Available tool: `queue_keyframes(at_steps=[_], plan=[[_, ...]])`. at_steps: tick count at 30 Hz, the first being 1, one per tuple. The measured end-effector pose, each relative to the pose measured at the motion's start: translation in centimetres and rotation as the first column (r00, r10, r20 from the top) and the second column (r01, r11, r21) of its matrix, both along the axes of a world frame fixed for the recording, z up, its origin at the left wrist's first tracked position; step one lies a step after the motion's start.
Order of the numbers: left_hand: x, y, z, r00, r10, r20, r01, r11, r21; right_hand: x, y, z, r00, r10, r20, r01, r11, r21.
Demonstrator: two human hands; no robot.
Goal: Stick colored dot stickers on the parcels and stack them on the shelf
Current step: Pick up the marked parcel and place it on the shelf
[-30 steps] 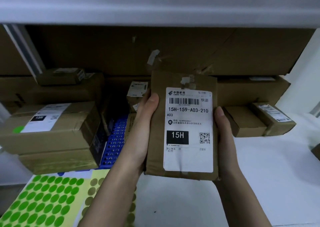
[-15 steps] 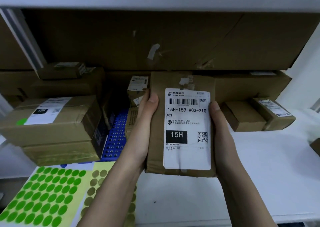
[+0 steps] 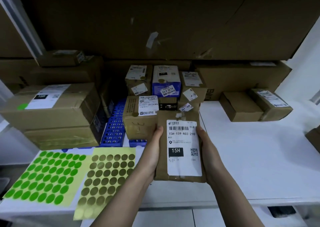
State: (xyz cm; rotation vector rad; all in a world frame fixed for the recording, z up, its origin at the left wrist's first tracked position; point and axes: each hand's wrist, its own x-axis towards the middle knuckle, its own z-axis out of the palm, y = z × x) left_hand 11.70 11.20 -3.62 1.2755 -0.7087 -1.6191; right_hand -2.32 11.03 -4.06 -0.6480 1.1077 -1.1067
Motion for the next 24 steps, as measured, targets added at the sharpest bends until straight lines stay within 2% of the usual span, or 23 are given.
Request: queue_keyframes(at_steps=[5,9,18,24], plan=[[-0.3,0.6,-4.4,0.996,0.082,0.042,-0.086,0.993,0.085,0.0,0.9,-3.0,1.000,0.020,0.023,-0.023,0.994,0.111],[-0.2,0.8,-6.5,0.992,0.089,0.086,-0.100,0.985,0.140,0.3,1.2,-5.1,1.000,0.025,0.006,-0.025,0.987,0.158],[0.6,-0.2,-9.5,0.990,0.035,0.136,-0.066,0.972,0.227,1.1,0.4,-8.0,0.998,0.025,-0.057,-0.014,0.984,0.176],[0.9,-0.7,-10.3,0.992,0.032,0.120,-0.061,0.968,0.242,1.3,-0.6,-8.9,0.982,0.038,-0.184,-0.009,0.988,0.154]])
